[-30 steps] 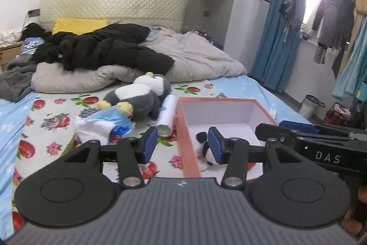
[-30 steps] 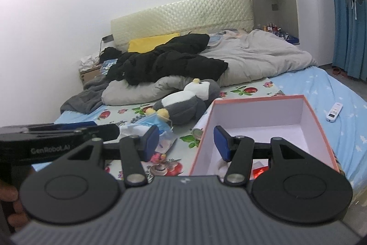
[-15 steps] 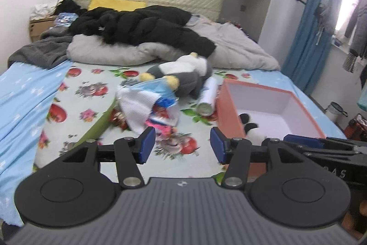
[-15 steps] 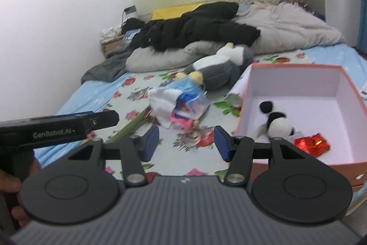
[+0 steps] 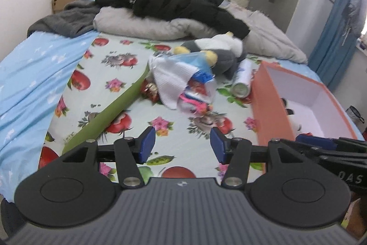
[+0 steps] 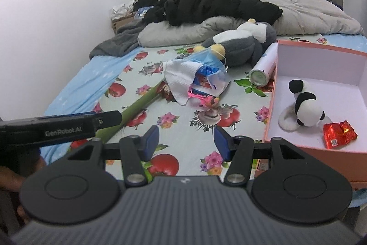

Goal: Organize soft objects
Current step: 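Move both tools back toward the pile of soft items, then grasp the brown foil packet with the left tool while the right tool grasps the pink-tasseled toy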

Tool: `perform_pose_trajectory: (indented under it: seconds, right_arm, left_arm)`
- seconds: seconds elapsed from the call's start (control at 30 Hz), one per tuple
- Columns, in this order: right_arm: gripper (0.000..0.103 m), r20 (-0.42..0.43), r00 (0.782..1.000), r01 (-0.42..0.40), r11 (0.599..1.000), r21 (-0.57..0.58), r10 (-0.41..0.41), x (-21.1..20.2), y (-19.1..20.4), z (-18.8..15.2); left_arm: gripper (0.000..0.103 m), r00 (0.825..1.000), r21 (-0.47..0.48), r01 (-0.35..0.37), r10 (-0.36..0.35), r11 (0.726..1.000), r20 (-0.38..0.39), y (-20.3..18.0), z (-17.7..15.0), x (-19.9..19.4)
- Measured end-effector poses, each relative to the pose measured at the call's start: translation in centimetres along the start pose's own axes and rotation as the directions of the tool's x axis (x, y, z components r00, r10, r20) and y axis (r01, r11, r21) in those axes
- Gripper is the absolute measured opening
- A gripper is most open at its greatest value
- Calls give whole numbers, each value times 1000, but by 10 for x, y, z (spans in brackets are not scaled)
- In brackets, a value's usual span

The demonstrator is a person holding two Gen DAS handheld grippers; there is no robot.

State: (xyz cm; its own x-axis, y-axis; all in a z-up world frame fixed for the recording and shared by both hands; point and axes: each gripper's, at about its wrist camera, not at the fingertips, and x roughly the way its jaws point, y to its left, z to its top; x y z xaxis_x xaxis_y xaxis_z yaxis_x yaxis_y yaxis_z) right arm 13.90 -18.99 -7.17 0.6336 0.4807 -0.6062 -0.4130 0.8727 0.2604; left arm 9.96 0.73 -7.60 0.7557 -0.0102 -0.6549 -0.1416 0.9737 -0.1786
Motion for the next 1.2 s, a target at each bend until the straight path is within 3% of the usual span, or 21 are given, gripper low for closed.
perform_pose_trajectory:
  seconds: [0.5,0.87,1.1,1.2]
  right_arm:
    - [55,-94,995,17,999,37,-14,110,-19,21]
    - [55,-151,987,62,994,92,-47,191,-36,37]
    - [55,-177,979,121,990,78,-105,232,-38,43]
    - [55,-200,976,102,992,76,-85,246,-40,44]
  left_arm:
    - [59,995,-4,-62,61,998,-73,43,16,118]
    - [57,993,-18,-54,52,998,-107,58,26,206]
    - [45,992,29,-47,50,998,-118,58,32,250]
    - [41,993,12,-34,35,999,-117,61,34,262]
